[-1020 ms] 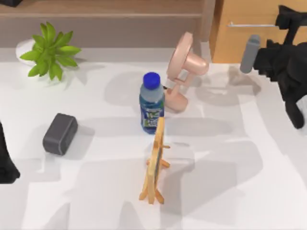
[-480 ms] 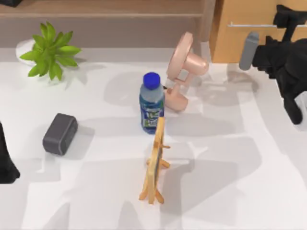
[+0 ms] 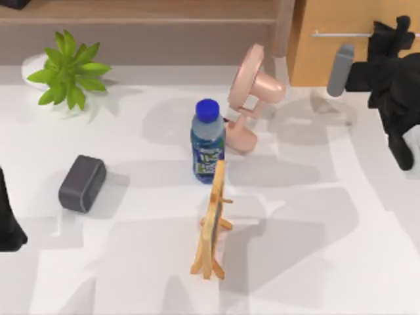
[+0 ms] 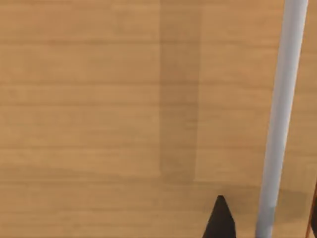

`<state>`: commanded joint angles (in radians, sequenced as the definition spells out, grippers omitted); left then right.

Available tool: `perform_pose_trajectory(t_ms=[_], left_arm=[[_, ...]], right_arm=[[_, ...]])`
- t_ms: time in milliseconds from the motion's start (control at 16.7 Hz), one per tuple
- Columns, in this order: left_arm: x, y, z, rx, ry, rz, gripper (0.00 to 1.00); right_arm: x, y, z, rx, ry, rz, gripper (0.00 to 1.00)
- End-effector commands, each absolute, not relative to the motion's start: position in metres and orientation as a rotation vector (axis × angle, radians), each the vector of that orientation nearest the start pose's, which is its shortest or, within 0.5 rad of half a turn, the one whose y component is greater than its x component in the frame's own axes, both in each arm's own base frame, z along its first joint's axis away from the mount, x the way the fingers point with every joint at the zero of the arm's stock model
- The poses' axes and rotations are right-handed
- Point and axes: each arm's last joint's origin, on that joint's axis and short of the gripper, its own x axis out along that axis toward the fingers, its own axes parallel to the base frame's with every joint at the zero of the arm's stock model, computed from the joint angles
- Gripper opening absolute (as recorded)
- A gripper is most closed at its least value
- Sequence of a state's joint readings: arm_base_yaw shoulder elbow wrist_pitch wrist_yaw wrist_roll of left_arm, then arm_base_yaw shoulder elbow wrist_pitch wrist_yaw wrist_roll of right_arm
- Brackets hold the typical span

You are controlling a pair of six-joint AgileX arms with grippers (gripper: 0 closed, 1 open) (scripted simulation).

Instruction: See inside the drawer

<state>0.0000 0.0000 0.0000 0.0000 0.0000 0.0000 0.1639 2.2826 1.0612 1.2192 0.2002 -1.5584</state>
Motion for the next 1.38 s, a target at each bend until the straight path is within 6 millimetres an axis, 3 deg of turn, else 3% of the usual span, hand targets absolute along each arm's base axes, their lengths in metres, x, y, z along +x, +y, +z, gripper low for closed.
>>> perform_pose_trajectory(t_ms=[120, 180, 720, 900, 1200, 1380], left_arm=[[0.106, -0.001, 0.16, 0.0, 0.0, 0.0, 1.0], [0.106, -0.001, 0.16, 0.0, 0.0, 0.0, 1.0], [0.106, -0.001, 0.16, 0.0, 0.0, 0.0, 1.0], [0.106, -0.001, 0.16, 0.0, 0.0, 0.0, 1.0], [0.106, -0.001, 0.16, 0.0, 0.0, 0.0, 1.0], [0.106, -0.001, 0.16, 0.0, 0.0, 0.0, 1.0]], right_arm=[[0.431, 0.069, 0.089, -1.571, 0.008, -0.008, 0.02], [0.431, 0.069, 0.089, -1.571, 0.008, -0.008, 0.0], [0.43, 0.07, 0.089, -1.568, 0.01, -0.005, 0.0], [0.415, 0.072, 0.092, -1.565, -0.004, -0.019, 0.0], [0.373, 0.069, 0.083, -1.575, 0.03, 0.012, 0.0], [0.367, 0.071, 0.088, -1.569, 0.01, -0.002, 0.0]])
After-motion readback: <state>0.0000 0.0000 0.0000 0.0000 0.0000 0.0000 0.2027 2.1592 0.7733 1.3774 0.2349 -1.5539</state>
